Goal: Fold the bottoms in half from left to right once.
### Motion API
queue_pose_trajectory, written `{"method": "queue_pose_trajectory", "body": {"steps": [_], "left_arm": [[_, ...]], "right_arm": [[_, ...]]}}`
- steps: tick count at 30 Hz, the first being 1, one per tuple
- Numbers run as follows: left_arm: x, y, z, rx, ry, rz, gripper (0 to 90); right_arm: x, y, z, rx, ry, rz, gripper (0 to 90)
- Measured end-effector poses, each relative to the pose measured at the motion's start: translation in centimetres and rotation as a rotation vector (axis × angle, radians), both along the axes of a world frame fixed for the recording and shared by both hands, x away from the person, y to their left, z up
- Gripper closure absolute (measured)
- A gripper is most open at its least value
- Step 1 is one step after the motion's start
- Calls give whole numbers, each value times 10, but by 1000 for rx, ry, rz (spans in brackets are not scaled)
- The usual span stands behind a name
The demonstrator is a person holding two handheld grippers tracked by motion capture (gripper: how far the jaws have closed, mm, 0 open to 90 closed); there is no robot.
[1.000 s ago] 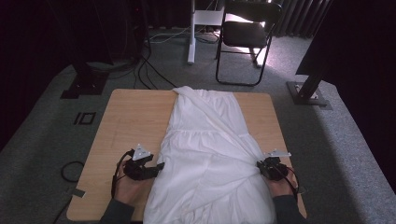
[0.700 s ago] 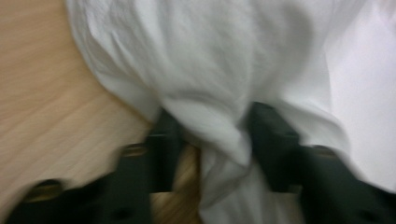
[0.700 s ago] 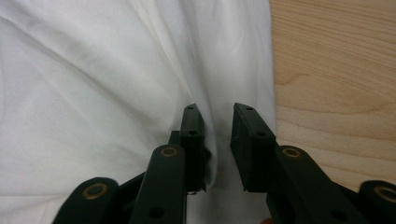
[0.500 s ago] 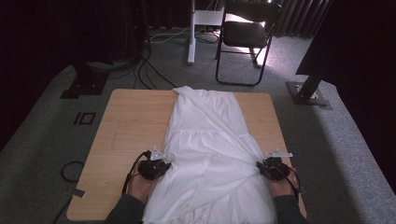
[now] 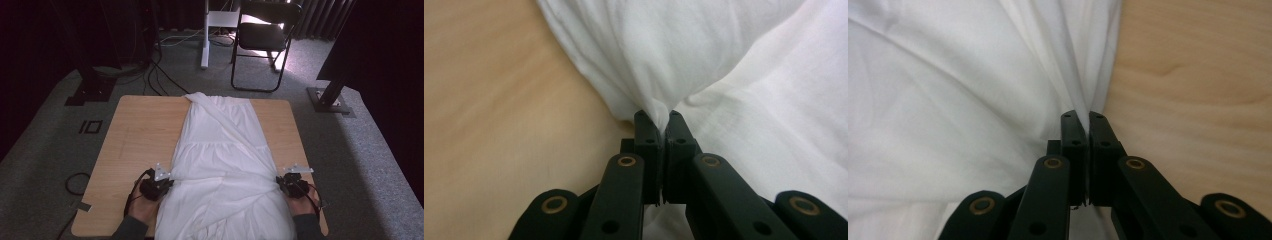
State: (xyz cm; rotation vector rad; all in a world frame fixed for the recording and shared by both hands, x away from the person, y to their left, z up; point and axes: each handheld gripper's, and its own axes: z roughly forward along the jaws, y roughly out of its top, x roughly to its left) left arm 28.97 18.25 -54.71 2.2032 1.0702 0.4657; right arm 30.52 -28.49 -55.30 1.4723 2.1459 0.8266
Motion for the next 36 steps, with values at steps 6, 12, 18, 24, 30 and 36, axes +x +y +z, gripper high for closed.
{"method": "queue_pose_trajectory", "body": {"steps": [6,12,18,24,30,36], "left_arm": [[-52,3,-2,1,2,-21,884],[-72,6,6,-39,-40,18,728],[-47,21,40,-128,-158,129,509],[-2,11,72,-85,-241,109,455],[64,1,50,-107,-102,100,404],[103,-3,10,-171,54,128,338]], "right_arm": [[-45,0,-3,38,3,22,878],[-75,-13,-1,64,42,-2,790],[-63,-13,22,104,-74,0,413],[-18,13,50,107,-149,86,386],[36,51,49,63,-151,164,384],[78,86,39,57,-122,224,402]]}}
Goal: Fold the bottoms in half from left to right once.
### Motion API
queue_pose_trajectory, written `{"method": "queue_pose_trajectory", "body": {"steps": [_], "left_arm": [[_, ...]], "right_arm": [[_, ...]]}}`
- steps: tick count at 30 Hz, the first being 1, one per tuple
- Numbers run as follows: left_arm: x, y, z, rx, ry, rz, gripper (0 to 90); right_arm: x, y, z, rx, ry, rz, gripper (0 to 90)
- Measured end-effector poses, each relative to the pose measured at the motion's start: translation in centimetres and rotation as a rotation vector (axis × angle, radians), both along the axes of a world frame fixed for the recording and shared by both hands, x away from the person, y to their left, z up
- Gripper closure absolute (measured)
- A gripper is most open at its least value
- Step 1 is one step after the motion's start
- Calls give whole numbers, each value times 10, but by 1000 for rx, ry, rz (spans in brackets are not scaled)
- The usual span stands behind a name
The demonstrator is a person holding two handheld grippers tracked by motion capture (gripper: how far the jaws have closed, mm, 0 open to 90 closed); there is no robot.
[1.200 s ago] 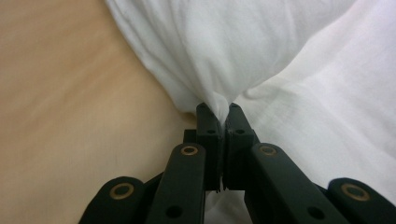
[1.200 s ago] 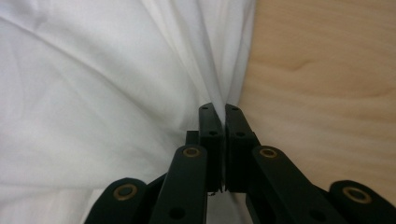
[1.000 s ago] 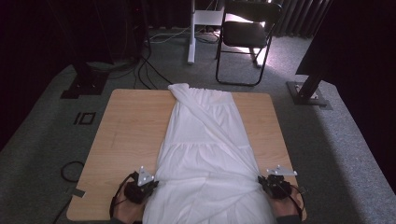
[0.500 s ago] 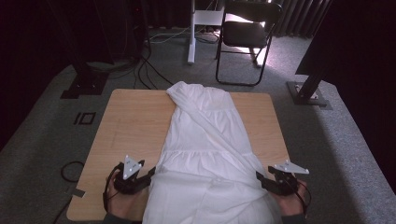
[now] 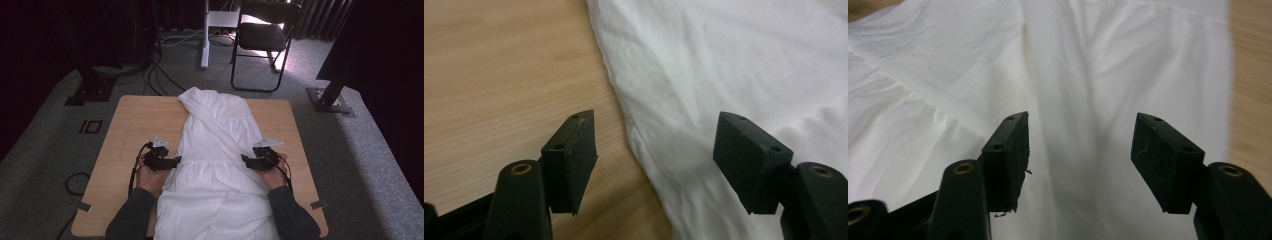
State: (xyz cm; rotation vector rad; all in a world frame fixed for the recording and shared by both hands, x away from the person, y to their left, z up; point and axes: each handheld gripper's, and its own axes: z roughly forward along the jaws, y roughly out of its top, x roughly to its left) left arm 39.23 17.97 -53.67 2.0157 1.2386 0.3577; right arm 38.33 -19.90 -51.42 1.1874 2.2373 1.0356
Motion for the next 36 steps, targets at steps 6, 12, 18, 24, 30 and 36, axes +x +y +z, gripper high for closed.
{"method": "queue_pose_trajectory", "body": {"steps": [6,12,18,24,30,36], "left_arm": [[18,-13,-10,-23,37,-12,337],[25,-20,-8,-16,53,-61,874],[3,7,35,-153,-63,-52,892],[1,-26,38,33,-85,-93,686],[27,-30,29,18,-85,-14,425],[60,-44,20,24,-56,-15,335]], "right_arm": [[25,27,-15,-66,30,23,481],[33,18,-8,-79,22,-11,889],[24,-34,33,30,-98,-114,893],[34,-42,3,-52,-36,-190,886],[45,-51,-30,-72,62,-265,784],[48,-54,-36,-38,93,-265,770]]}}
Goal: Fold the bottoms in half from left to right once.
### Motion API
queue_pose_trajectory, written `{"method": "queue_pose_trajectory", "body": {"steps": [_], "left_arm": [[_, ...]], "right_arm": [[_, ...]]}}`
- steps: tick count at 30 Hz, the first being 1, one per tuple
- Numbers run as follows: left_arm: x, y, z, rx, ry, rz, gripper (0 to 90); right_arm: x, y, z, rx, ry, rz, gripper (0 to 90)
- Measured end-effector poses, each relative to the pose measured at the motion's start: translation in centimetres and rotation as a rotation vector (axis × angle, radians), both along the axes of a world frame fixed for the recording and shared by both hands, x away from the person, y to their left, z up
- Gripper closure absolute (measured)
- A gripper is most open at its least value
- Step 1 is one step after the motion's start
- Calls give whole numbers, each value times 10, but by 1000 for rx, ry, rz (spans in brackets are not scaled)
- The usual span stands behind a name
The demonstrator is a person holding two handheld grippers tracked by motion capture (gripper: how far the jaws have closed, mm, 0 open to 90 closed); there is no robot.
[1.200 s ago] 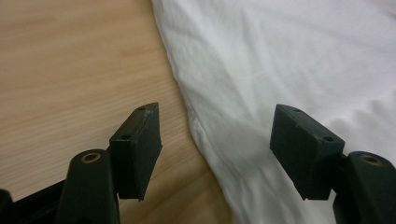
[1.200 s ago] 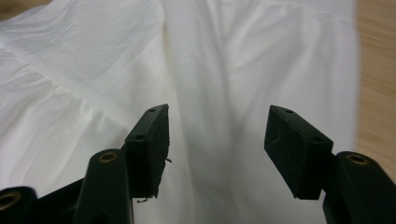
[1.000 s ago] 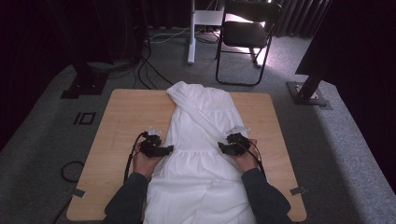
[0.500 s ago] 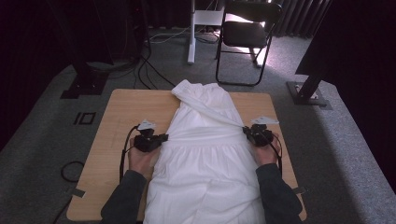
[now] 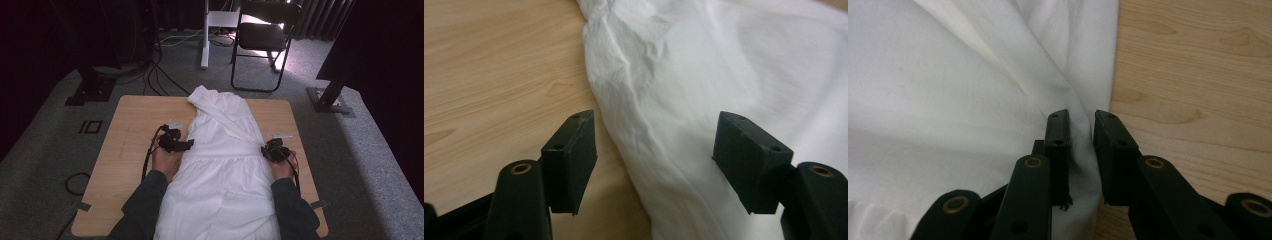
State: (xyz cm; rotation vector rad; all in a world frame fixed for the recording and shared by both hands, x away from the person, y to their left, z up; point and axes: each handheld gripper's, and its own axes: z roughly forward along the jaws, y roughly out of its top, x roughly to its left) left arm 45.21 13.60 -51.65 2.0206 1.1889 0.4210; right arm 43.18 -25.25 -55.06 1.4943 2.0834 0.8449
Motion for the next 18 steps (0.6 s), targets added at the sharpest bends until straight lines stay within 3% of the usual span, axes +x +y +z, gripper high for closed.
{"method": "queue_pose_trajectory", "body": {"steps": [3,5,7,8,9,11,15,18], "left_arm": [[15,-6,-16,16,35,22,316],[20,-5,-27,9,74,12,364],[18,-3,-29,-17,70,-17,523],[17,-2,-29,-11,75,-36,650],[13,-2,-29,23,66,-54,772],[8,2,-29,26,67,-78,866],[-10,16,-29,34,69,-97,878],[-33,24,-28,49,78,-123,879]], "right_arm": [[0,-2,-1,30,3,-1,780],[0,-3,-1,47,6,3,802],[-1,-5,-2,67,9,5,843],[-2,-4,-2,74,9,7,857],[-3,-4,-3,78,7,13,866],[-8,-4,-4,83,-1,25,874],[-25,-3,-4,79,6,59,879],[-49,0,-4,76,16,99,880]]}}
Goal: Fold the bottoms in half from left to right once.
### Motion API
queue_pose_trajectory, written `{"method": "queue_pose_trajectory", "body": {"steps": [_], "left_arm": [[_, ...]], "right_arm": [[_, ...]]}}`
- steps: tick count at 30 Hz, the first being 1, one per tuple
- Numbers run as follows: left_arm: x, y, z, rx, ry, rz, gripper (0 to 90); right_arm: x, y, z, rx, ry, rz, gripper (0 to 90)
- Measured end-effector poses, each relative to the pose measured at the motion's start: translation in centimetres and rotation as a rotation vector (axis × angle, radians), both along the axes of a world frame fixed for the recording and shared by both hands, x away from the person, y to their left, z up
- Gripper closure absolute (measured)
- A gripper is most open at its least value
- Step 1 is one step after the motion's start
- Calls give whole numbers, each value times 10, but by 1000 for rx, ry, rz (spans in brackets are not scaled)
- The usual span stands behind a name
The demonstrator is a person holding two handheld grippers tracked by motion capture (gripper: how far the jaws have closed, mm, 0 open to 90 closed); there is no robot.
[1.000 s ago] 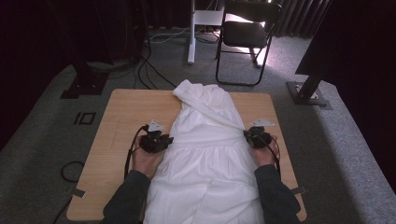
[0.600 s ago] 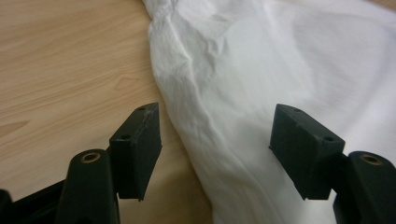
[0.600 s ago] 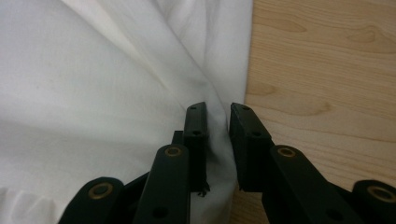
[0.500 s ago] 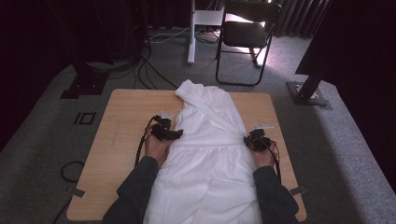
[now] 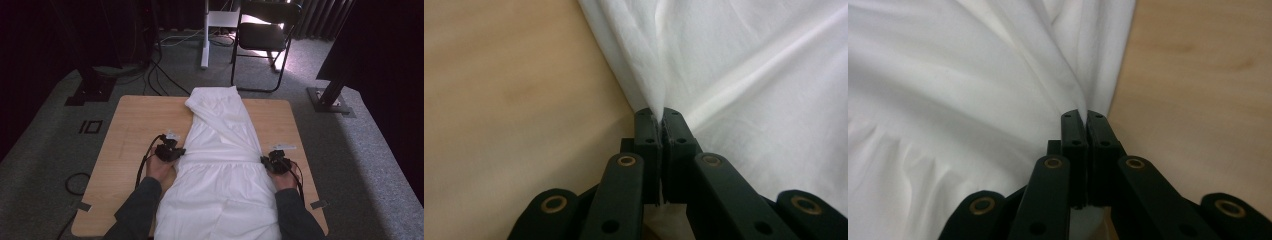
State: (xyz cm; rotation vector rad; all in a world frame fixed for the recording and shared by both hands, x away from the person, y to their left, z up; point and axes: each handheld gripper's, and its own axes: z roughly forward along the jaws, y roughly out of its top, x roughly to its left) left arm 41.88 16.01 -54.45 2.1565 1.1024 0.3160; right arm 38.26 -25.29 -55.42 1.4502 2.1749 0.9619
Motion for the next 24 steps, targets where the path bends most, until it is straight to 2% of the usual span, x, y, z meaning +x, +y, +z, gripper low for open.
{"method": "queue_pose_trajectory", "body": {"steps": [1,2,3,4,5,7,8,10,11,13,14,17,20,24], "left_arm": [[-10,2,0,10,-2,-15,879],[-10,2,0,10,-2,-15,879],[-28,4,0,18,-2,-37,879],[-38,6,0,17,-1,-51,879],[-49,8,-1,18,-7,-66,878],[-61,9,-1,22,-13,-84,877],[-64,8,-1,34,-23,-86,875],[-65,8,-1,42,-32,-81,868],[-64,7,-2,37,-35,-79,867],[-61,7,-3,18,-33,-66,868],[-60,7,-3,13,-38,-59,868],[-60,6,-4,13,-47,-56,868],[-61,5,-5,22,-61,-56,867],[-62,5,-6,13,-74,-48,865]], "right_arm": [[-7,1,0,0,4,8,880],[-7,1,0,0,4,8,880],[-17,0,0,4,6,19,880],[-36,-1,-2,22,9,33,880],[-47,-2,-2,31,15,38,880],[-66,-4,-2,44,38,58,869],[-71,-4,-1,46,50,70,838],[-76,-6,3,32,71,87,711],[-76,-7,7,32,51,80,623],[-71,-8,22,46,-16,63,506],[-66,-7,29,57,-35,58,465],[-47,8,45,57,-92,101,421],[-19,38,50,21,-89,176,411],[15,90,43,-58,-94,284,381]]}}
